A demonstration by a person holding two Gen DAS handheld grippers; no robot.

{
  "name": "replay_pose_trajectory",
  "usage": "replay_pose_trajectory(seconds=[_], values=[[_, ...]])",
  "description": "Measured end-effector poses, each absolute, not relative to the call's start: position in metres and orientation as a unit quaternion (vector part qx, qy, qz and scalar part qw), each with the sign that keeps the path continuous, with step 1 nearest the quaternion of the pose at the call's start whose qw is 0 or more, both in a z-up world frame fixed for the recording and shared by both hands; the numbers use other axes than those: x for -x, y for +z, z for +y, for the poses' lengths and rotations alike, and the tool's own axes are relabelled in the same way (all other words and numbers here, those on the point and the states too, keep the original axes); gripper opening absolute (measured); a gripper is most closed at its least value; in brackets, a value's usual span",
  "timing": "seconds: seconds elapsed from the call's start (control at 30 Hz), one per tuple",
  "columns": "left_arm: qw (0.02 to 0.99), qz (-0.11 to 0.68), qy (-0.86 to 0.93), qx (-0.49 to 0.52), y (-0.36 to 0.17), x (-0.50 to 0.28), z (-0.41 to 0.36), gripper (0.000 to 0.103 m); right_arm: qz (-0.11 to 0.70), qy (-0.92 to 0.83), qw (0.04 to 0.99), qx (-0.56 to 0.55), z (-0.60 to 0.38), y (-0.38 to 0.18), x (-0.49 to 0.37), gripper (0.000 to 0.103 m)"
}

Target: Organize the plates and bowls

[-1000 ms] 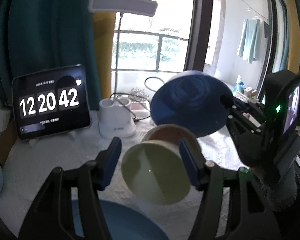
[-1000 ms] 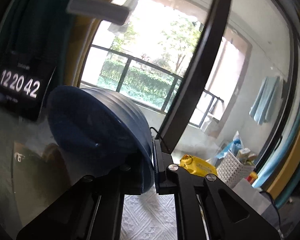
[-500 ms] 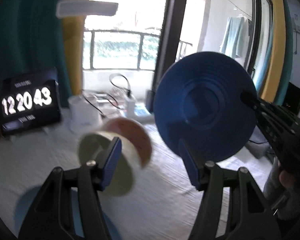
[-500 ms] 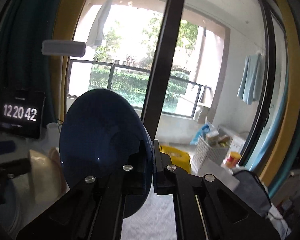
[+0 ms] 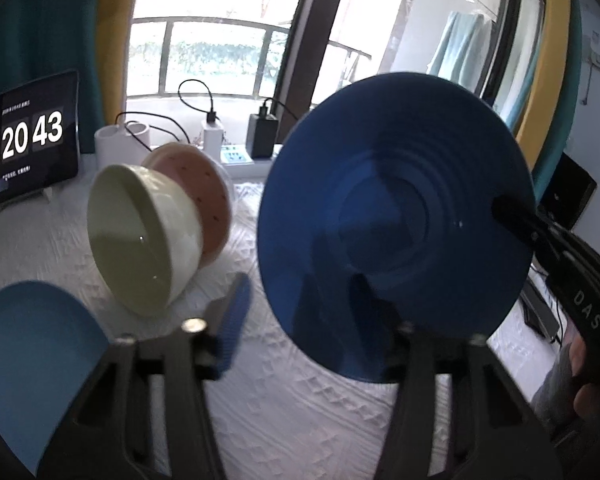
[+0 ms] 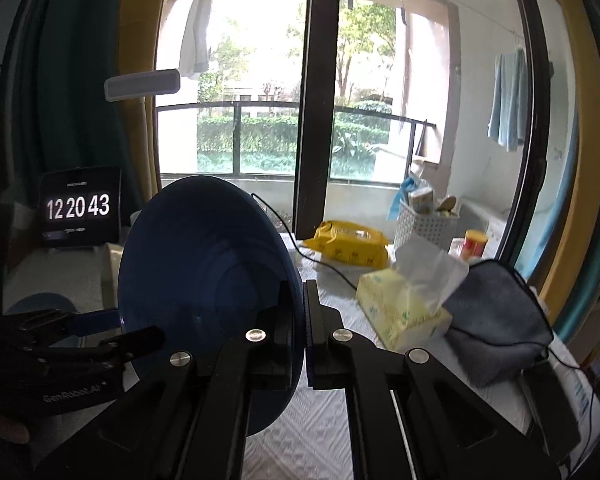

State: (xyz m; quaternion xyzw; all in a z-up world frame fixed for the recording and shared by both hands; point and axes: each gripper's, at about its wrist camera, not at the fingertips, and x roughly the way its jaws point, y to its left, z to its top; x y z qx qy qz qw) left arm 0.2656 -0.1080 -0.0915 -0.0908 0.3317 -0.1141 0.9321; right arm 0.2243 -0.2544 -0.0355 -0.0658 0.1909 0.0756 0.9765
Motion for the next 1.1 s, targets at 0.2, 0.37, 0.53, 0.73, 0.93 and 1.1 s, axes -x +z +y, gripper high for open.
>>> replay_pose_trajectory(seconds=[0.2,0.37,0.53,0.73,0.93,1.1], values=[[0.932,0.337,-0.109,0.076,-0.093,-0.257,-0.112,0.022,0.195,0.076,0.976,0.052,-0.261,-0.038,-0.215,0.005],[0.933,0.338,-0.108,0.065,-0.094,-0.243,-0.111,0.02,0.22,0.081,0.972,0.035,-0.269,-0.044,-0.211,0.005],[0.931,0.344,-0.109,0.059,-0.097,-0.226,-0.111,0.019,0.255,0.087,0.963,0.007,-0.274,-0.052,-0.208,0.005],[0.928,0.352,-0.111,0.056,-0.101,-0.207,-0.104,0.019,0.294,0.086,0.952,0.003,-0.272,-0.067,-0.203,0.006],[0.928,0.35,-0.113,0.052,-0.1,-0.193,-0.096,0.019,0.331,0.087,0.94,-0.003,-0.266,-0.083,-0.2,0.007],[0.926,0.357,-0.113,0.053,-0.105,-0.191,-0.09,0.019,0.355,0.087,0.931,-0.006,-0.262,-0.091,-0.201,0.008]])
